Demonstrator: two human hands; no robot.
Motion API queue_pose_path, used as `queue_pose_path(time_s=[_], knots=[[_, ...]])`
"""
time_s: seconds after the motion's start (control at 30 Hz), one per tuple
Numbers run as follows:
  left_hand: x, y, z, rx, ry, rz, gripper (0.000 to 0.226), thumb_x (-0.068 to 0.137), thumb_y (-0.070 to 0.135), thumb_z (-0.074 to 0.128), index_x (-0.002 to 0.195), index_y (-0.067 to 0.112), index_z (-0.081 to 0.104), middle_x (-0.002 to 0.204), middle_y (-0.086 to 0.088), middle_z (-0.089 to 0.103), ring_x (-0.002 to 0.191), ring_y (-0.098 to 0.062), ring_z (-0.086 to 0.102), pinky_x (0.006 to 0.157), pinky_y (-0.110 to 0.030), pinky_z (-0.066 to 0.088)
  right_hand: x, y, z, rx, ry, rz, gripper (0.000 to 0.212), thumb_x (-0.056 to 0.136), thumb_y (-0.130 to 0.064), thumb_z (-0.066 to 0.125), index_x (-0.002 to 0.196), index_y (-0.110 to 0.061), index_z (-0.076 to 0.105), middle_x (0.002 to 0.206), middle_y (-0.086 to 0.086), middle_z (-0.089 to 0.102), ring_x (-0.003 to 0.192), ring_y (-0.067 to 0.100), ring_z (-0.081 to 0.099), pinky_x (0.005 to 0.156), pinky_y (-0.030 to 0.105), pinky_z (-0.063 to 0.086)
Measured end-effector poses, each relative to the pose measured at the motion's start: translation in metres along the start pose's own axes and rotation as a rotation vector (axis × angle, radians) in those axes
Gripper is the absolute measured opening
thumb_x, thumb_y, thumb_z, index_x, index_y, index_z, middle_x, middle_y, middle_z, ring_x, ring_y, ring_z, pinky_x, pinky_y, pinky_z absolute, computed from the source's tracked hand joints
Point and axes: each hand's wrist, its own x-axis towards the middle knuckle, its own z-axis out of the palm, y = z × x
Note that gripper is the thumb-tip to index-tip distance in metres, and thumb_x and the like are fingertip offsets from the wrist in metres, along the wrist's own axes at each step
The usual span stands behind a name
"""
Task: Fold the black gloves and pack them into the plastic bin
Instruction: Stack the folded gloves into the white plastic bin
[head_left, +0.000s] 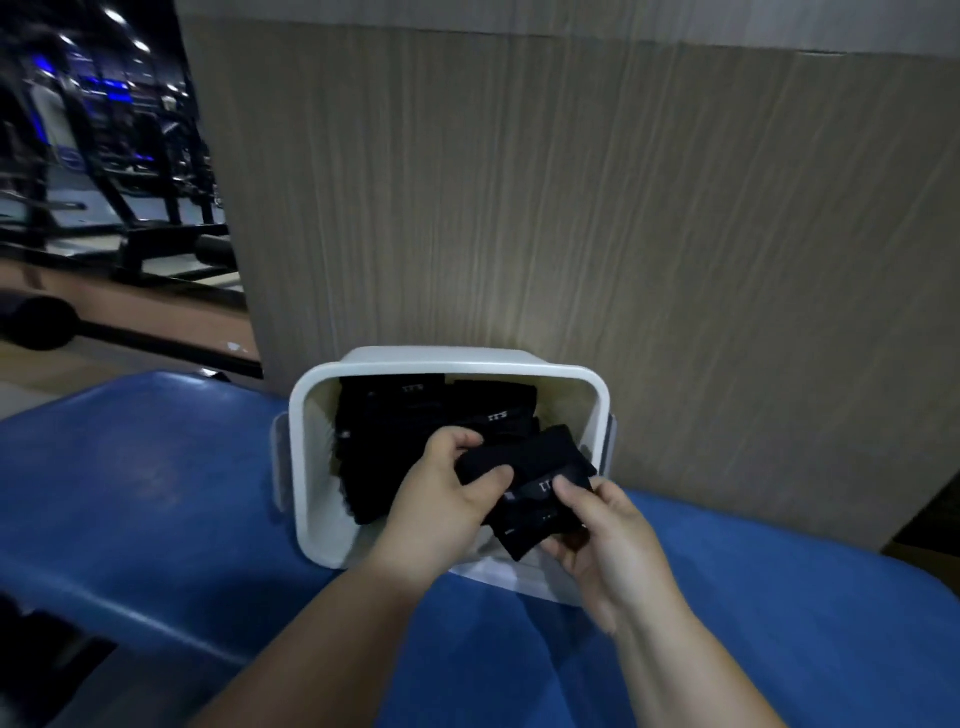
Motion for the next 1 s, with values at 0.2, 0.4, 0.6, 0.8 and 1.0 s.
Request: queue_pose_path(time_s=[0.2, 0.4, 0.6, 0.8, 1.0], knots=[[0.009, -0.002, -0.031, 0.53, 0.369, 0.446, 0.025, 0.088, 0.027, 0.062, 0.112, 0.021, 0.06, 0.111, 0.013, 0.05, 0.111, -0.001, 0.034, 0.096, -0.019, 0.025, 0.013, -0.009, 0.024, 0.063, 0.03, -0.065, 0.007, 0.092, -0.01, 0.059, 0.09, -0.011, 0.053, 0.083, 0.005, 0.068, 0.069, 0.013, 0.067, 0.051, 0.022, 0.052], [0.023, -0.008, -0.04, 0.715, 0.378, 0.405, 0.043, 0.092, 0.021, 0.055, 0.135, 0.019, 0.051, 0.141, 0.001, 0.048, 0.136, -0.017, 0.028, 0.118, -0.043, 0.017, 0.023, -0.02, 0.035, 0.117, 0.024, -0.086, 0.01, 0.093, -0.011, 0.059, 0.085, -0.013, 0.052, 0.082, 0.003, 0.07, 0.071, 0.016, 0.07, 0.055, 0.024, 0.055], [0.037, -0.018, -0.042, 0.864, 0.271, 0.282, 0.052, 0.095, 0.031, 0.049, 0.144, 0.021, 0.038, 0.151, 0.003, 0.037, 0.143, -0.019, 0.021, 0.119, -0.042, 0.011, 0.04, -0.026, 0.049, 0.116, 0.046, -0.089, 0.008, 0.093, -0.012, 0.06, 0.096, -0.007, 0.054, 0.096, 0.01, 0.069, 0.077, 0.017, 0.07, 0.055, 0.023, 0.055], [0.038, -0.019, -0.039, 0.822, 0.258, 0.289, 0.052, 0.094, 0.029, 0.05, 0.144, 0.02, 0.038, 0.15, 0.001, 0.037, 0.142, -0.021, 0.02, 0.118, -0.041, 0.016, 0.058, -0.027, 0.064, 0.114, 0.122, -0.095, 0.019, 0.092, -0.012, 0.062, 0.102, -0.006, 0.047, 0.103, 0.015, 0.064, 0.079, 0.021, 0.067, 0.05, 0.02, 0.054], [0.039, -0.022, -0.039, 0.809, 0.257, 0.282, 0.052, 0.093, 0.029, 0.052, 0.143, 0.021, 0.039, 0.149, 0.001, 0.037, 0.142, -0.021, 0.02, 0.117, -0.044, 0.016, 0.075, -0.021, 0.068, -0.111, 0.252, -0.11, 0.04, 0.085, -0.022, 0.072, 0.116, -0.007, 0.05, 0.106, 0.014, 0.065, 0.072, 0.023, 0.068, 0.05, 0.024, 0.052]])
